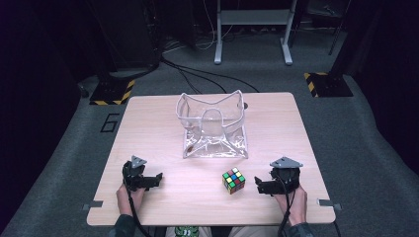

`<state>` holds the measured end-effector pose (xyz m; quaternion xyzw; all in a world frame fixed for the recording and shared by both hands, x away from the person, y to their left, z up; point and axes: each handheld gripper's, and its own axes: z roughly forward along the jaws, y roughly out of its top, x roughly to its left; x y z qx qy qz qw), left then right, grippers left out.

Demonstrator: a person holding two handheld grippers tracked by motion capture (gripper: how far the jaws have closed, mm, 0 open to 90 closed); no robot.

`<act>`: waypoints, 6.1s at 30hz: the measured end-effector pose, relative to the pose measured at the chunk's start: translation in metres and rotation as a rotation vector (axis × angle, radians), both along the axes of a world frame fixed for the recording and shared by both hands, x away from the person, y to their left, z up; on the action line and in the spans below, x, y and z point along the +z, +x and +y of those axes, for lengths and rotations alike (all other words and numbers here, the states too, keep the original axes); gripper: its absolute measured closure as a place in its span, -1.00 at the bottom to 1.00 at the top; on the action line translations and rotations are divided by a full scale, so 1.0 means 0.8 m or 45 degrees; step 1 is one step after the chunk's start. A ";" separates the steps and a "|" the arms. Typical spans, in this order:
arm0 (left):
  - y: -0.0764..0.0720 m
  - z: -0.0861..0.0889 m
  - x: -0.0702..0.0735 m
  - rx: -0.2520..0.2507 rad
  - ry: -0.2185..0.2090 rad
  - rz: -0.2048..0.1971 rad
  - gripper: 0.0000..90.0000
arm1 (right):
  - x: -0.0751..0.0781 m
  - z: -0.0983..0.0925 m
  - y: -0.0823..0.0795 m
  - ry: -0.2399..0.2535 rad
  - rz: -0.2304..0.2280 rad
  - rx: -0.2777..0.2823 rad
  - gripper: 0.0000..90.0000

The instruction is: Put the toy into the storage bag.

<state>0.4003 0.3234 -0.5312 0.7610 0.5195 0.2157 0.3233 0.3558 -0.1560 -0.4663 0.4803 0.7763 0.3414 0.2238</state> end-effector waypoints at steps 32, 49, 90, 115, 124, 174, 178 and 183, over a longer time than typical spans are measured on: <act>0.000 0.000 0.000 -0.001 0.000 0.001 -0.98 | 0.025 0.061 0.000 -0.021 -0.019 0.182 -0.99; 0.000 0.000 0.000 -0.002 0.000 0.002 -0.98 | 0.022 0.086 0.000 -0.027 -0.001 0.244 -0.99; 0.000 0.000 0.000 -0.002 0.001 0.004 -0.98 | -0.038 0.126 0.025 -0.101 0.217 0.272 -0.51; 0.000 0.000 0.000 -0.001 0.000 0.002 -0.97 | -0.017 0.117 0.017 -0.094 0.158 0.260 -0.26; 0.000 0.000 0.000 -0.001 0.000 0.002 -0.97 | -0.008 0.111 0.018 -0.091 0.131 0.261 -0.26; 0.000 0.000 0.000 0.000 0.000 0.002 -0.97 | 0.052 0.100 0.040 -0.119 0.016 0.247 -0.26; 0.000 0.000 0.000 -0.001 0.000 0.003 -0.97 | 0.058 0.100 0.043 -0.113 0.011 0.240 -0.26; 0.000 0.000 0.000 -0.001 0.000 0.003 -0.97 | 0.065 0.101 0.046 -0.116 -0.010 0.241 -0.26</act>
